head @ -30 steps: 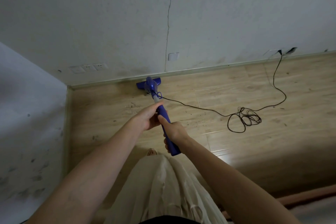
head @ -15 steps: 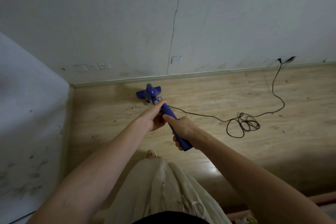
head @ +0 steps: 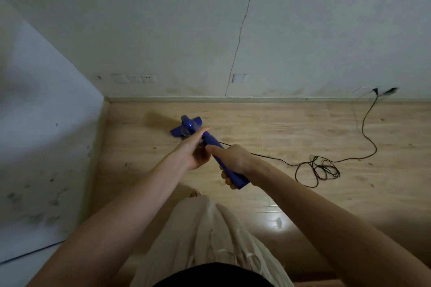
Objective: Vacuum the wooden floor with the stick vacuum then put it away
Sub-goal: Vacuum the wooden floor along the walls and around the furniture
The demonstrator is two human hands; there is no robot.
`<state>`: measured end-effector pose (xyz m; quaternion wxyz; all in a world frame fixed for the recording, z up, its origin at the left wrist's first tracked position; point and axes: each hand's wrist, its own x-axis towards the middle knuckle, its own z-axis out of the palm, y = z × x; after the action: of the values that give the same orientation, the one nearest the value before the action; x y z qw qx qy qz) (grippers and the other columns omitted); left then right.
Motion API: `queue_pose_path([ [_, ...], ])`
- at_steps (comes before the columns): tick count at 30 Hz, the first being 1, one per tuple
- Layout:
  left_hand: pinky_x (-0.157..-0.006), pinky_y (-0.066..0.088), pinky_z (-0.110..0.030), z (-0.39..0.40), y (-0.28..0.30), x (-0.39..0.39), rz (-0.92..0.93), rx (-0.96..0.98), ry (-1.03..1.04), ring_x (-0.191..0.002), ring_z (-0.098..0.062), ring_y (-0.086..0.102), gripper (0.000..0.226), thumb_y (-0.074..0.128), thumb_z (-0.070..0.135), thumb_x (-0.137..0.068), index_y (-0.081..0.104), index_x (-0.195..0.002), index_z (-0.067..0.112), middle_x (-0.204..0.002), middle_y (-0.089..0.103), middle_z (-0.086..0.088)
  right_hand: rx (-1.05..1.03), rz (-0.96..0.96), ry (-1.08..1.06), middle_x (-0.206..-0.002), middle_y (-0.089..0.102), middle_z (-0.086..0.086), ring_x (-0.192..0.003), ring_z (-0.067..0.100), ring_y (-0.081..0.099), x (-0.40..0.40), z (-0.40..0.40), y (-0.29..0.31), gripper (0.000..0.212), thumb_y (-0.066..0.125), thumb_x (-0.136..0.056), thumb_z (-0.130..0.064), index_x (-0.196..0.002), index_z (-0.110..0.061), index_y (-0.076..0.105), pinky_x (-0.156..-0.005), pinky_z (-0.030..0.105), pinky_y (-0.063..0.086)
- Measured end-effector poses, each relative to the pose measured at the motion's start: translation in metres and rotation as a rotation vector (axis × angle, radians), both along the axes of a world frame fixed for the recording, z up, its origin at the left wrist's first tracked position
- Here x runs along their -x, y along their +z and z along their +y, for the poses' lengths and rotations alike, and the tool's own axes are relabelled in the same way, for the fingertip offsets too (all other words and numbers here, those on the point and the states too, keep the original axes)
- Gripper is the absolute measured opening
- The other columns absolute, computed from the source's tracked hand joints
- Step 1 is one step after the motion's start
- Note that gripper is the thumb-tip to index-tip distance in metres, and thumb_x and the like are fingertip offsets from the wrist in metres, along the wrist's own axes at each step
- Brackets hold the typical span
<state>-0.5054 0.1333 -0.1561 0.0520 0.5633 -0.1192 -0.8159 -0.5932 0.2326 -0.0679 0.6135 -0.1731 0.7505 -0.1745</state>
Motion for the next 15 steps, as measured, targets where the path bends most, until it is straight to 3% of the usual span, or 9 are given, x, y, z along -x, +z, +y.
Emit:
queue_pose_path([
  [2, -0.080, 0.051, -0.023, -0.012, -0.002, 0.003, -0.024, 0.031, -0.013, -0.068, -0.014, 0.056, 0.033, 0.077, 0.033, -0.078, 0.059, -0.094, 0.010, -0.073, 0.057, -0.003, 0.000, 0.001, -0.022, -0.063, 0.056, 0.009, -0.042, 0.016, 0.051, -0.002, -0.012, -0.010, 0.050, 0.050, -0.094, -0.055, -0.090, -0.006, 0.050, -0.042, 0.021, 0.044],
  [4, -0.073, 0.051, -0.024, -0.025, -0.007, 0.002, -0.052, 0.063, -0.059, -0.065, -0.014, 0.056, 0.035, 0.078, 0.035, -0.077, 0.059, -0.090, 0.009, -0.071, 0.057, -0.004, -0.004, -0.005, -0.054, -0.063, 0.056, 0.009, -0.042, 0.016, 0.051, -0.009, -0.023, -0.021, 0.051, 0.049, -0.094, -0.057, -0.087, -0.007, 0.050, -0.044, 0.022, 0.044],
  [9, -0.065, 0.054, -0.025, -0.051, -0.014, -0.013, -0.057, 0.064, -0.078, -0.072, -0.016, 0.061, 0.054, 0.084, 0.037, -0.068, 0.061, -0.107, 0.008, -0.084, 0.062, -0.005, -0.020, -0.030, -0.080, -0.064, 0.055, 0.008, -0.044, 0.016, 0.051, -0.027, -0.047, -0.023, 0.049, 0.046, -0.096, -0.056, -0.089, -0.008, 0.049, -0.044, 0.023, 0.045],
  [15, -0.062, 0.050, -0.021, -0.049, -0.001, -0.020, 0.044, -0.018, -0.119, -0.062, -0.013, 0.055, 0.037, 0.079, 0.035, -0.075, 0.060, -0.094, 0.009, -0.073, 0.059, -0.004, -0.068, -0.072, -0.041, -0.059, 0.056, 0.004, -0.042, 0.014, 0.050, -0.013, -0.041, -0.004, 0.052, 0.046, -0.094, -0.059, -0.087, -0.008, 0.051, -0.045, 0.023, 0.044],
])
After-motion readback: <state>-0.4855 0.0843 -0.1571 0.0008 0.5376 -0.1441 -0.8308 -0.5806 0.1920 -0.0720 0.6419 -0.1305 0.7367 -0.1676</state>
